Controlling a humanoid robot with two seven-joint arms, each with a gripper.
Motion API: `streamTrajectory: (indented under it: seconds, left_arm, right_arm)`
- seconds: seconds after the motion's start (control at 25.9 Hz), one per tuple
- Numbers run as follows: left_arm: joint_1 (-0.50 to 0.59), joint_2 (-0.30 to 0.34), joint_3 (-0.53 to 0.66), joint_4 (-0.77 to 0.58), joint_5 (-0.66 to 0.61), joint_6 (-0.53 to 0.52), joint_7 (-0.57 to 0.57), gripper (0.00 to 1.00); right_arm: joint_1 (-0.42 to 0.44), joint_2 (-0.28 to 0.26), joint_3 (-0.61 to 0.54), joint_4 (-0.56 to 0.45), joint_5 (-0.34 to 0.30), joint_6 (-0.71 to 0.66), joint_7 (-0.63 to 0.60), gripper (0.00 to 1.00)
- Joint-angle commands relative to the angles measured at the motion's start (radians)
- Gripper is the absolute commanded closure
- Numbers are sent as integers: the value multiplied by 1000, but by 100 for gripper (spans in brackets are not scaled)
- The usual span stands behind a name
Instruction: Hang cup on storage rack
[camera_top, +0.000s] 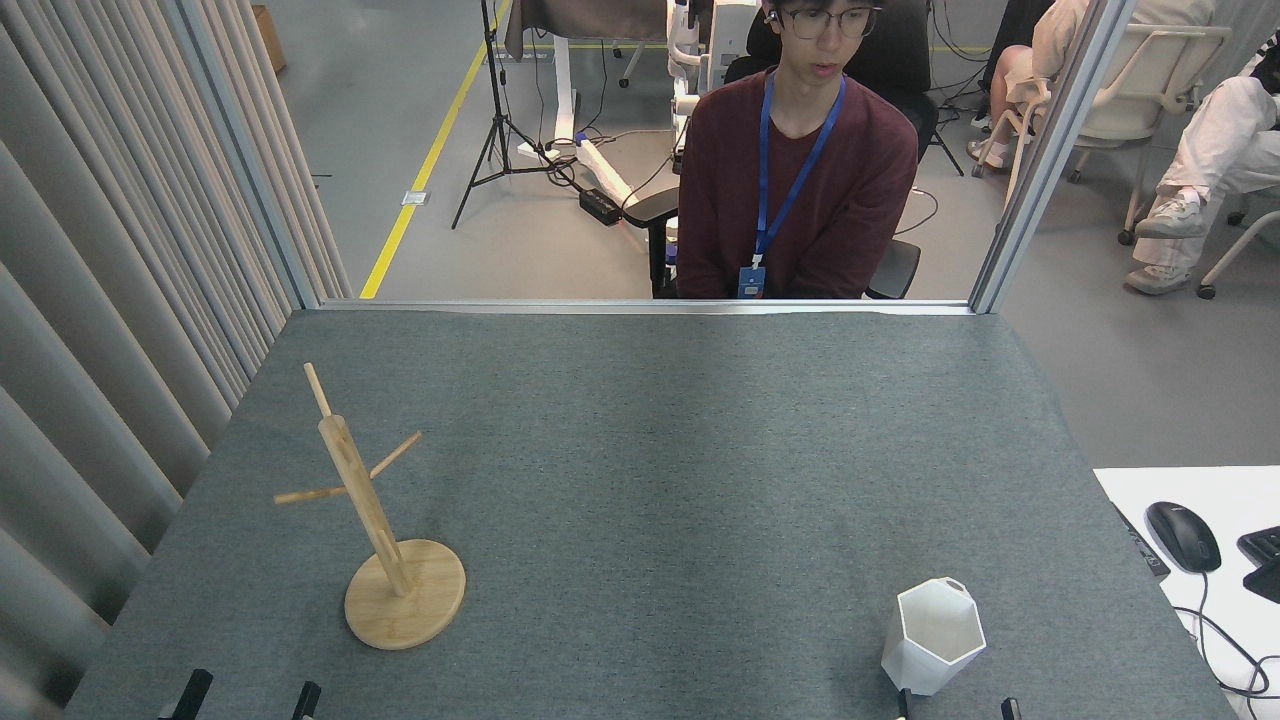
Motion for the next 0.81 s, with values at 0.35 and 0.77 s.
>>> streamTrajectory:
  seconds: [0.35, 0.77]
  left_arm:
    - [1, 0, 7, 1, 2, 1, 3, 0]
    - [1, 2, 22, 1, 2, -1, 3, 0]
  right_arm:
    - [-113, -2, 1, 109, 0, -24, 0, 2]
    - [-165, -2, 1, 156, 0, -33, 0, 2]
